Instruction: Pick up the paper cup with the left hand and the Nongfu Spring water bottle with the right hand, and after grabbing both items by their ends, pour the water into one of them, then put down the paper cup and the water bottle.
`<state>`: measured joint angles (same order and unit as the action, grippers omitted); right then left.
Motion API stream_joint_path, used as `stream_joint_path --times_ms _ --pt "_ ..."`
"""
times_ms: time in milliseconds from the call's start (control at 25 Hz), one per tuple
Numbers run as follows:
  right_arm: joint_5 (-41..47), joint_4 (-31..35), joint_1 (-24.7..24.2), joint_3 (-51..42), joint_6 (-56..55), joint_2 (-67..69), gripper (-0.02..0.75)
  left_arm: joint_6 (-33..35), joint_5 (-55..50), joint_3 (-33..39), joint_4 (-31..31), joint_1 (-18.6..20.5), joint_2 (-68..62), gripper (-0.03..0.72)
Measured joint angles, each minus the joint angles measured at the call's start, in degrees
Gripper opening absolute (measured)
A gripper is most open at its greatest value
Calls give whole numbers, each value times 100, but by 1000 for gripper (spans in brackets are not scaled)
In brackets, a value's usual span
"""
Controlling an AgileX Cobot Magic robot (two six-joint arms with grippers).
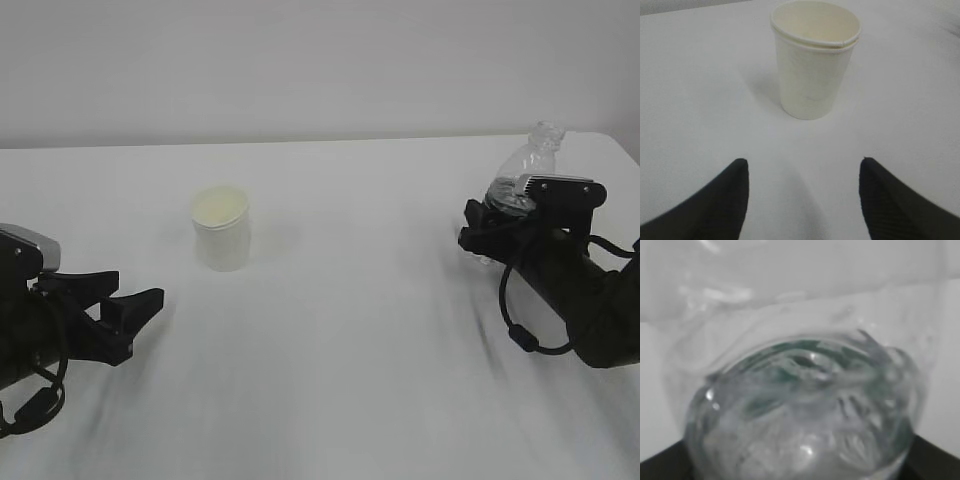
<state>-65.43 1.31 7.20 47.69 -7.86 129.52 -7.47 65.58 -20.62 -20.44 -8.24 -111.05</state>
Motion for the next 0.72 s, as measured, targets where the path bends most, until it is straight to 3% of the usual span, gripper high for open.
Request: stream_joint_path --times_ms 720 --pt "22 -298 0 4 722 -3 368 0 0 0 0 0 0 494"
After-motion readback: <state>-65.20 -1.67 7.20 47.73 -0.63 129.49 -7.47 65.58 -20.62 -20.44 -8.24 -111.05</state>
